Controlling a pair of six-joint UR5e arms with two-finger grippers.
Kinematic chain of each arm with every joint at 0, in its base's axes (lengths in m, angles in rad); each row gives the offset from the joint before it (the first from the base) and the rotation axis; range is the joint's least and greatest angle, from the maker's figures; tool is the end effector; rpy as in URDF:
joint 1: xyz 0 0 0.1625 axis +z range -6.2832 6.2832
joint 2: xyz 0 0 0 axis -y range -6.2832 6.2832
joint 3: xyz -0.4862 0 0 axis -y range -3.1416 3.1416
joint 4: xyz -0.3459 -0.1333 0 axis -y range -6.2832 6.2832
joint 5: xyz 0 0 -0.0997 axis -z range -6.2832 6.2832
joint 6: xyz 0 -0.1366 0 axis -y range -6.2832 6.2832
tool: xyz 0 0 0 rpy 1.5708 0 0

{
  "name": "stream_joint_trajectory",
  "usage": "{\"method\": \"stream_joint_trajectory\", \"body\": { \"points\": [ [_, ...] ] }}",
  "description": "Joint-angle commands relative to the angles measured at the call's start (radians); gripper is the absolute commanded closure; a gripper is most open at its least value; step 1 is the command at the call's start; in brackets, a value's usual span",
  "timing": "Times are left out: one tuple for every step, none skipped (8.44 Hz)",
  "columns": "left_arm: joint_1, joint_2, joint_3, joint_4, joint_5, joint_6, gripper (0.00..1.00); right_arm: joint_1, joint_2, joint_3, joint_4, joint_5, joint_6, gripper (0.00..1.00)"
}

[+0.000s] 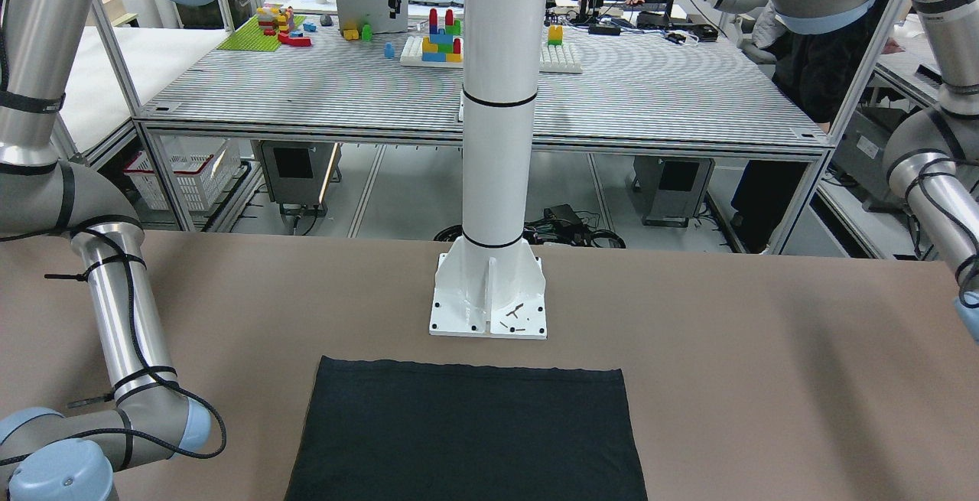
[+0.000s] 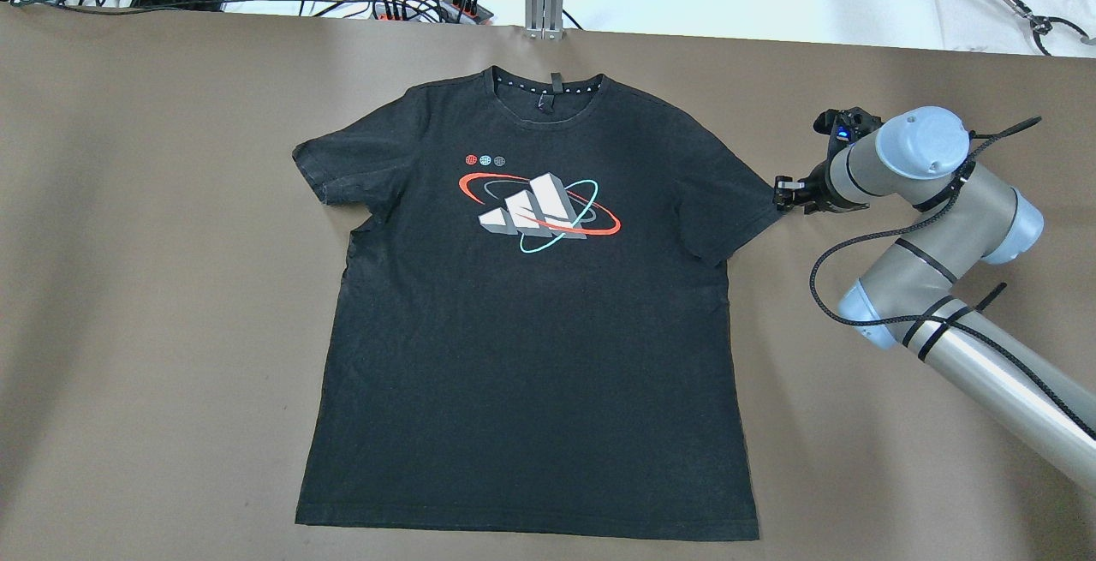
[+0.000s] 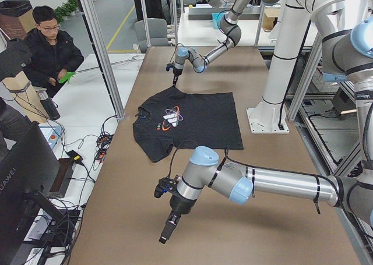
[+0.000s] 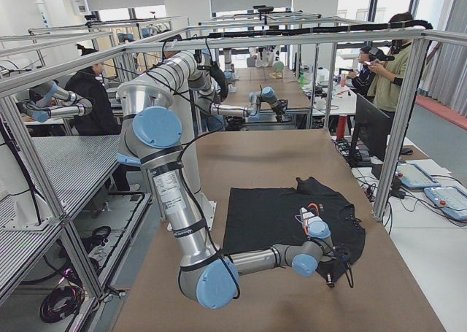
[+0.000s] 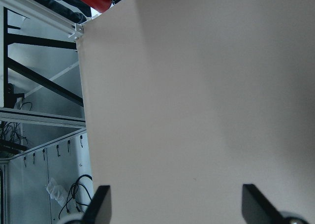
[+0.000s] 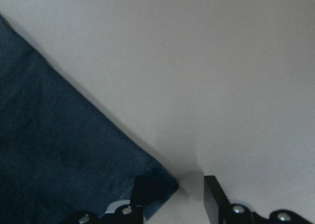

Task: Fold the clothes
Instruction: 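Move the right gripper toward the shirt's sleeve nearest it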

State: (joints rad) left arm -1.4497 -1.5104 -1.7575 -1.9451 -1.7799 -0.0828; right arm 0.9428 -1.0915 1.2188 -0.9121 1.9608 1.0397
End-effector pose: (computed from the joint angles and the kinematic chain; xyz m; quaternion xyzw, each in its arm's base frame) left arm -0.0480 -0.4747 0.6736 0.2348 0.1257 0.0443 0.9629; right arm -0.3614 -0.6362 0.5687 0.1199 -0.3985 0.1126 0.9023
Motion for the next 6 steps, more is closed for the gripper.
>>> {"method": "stream_joint_trajectory", "body": {
  "points": [
    [-0.001, 0.007, 0.001, 0.0, 0.004, 0.0, 0.06, 0.004, 0.056, -0.001, -0.01, 0.023, 0.0, 1.0],
    [-0.001, 0.012, 0.001, -0.002, 0.002, 0.0, 0.07, 0.005, 0.08, 0.008, -0.036, 0.041, -0.001, 1.0],
    [-0.001, 0.013, 0.001, -0.002, 0.0, 0.0, 0.06, 0.005, 0.088, 0.028, -0.04, 0.053, -0.003, 1.0],
    [-0.003, 0.015, 0.001, -0.003, -0.001, 0.0, 0.06, 0.002, 0.105, 0.051, -0.045, 0.053, 0.0, 1.0],
    [-0.003, 0.016, 0.001, -0.003, -0.001, 0.0, 0.06, -0.024, 0.119, 0.062, -0.045, 0.053, 0.008, 1.0],
    [-0.003, 0.016, 0.001, -0.003, -0.001, 0.0, 0.06, -0.063, 0.151, 0.062, -0.047, 0.046, 0.019, 1.0]
  ]
}}
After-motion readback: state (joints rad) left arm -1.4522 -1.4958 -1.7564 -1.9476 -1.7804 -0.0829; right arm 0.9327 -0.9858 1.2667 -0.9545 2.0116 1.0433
